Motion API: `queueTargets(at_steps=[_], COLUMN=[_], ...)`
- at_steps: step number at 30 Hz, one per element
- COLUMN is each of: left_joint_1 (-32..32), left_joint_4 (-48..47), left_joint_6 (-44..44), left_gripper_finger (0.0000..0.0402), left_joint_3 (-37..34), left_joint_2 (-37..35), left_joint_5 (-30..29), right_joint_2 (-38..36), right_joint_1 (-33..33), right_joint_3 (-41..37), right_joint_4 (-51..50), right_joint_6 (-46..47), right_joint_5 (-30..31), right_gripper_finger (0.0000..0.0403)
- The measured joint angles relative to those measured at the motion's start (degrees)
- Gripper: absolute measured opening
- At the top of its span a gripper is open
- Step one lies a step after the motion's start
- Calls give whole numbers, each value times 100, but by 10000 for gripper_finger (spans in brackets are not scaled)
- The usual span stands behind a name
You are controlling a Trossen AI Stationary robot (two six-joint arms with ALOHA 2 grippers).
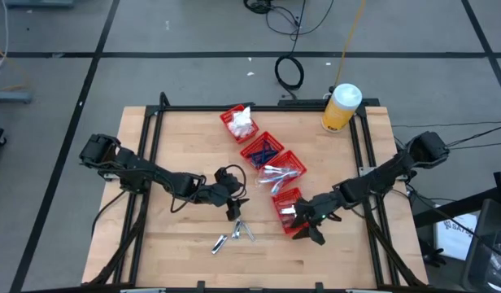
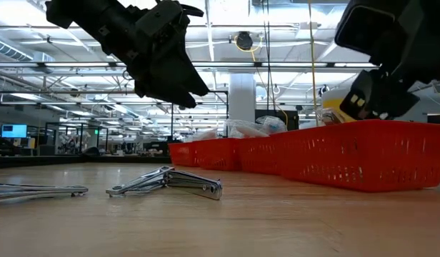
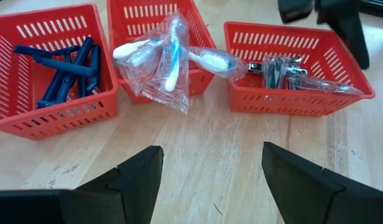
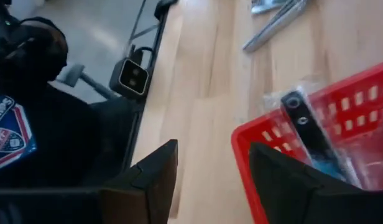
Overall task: Pick & Place Travel size toiletries
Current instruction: Put the nail cutter into the bottom red bin
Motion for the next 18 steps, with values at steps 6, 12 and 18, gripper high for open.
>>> queueTargets(at_steps=[6, 12, 18], left_joint_1=[0, 0, 0], left_joint_4=[0, 0, 0], left_joint_6=[-3, -9, -15], left_gripper_finger=[271, 271, 271], left_joint_3=[0, 0, 0], left_joint_2=[0, 2, 2], left_joint_5=[-2, -2, 0], right_joint_2=[573, 762, 742], right_joint_1=[-33, -291, -678], right_joint_3=[0, 2, 2], right_joint_4=[777, 759, 588], right_joint_6=[124, 118, 67], right_joint_5=[-370, -100, 356], right_gripper_finger=[181, 181, 180])
